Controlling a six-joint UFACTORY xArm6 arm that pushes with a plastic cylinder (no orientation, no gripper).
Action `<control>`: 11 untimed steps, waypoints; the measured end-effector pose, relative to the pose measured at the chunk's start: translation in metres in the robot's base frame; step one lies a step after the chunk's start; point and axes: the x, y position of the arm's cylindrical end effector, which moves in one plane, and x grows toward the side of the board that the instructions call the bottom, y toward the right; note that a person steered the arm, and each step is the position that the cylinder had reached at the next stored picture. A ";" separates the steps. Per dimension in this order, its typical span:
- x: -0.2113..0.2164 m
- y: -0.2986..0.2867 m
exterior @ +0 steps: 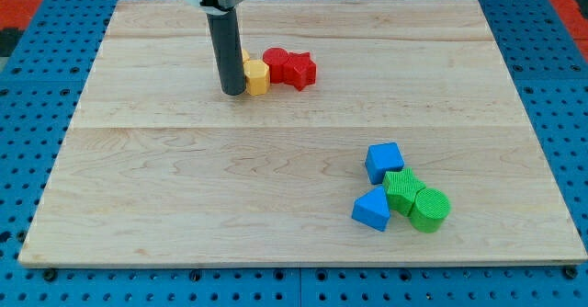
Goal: Separate the heart from group of blocks
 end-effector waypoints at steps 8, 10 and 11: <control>0.050 0.084; 0.020 0.060; 0.020 0.091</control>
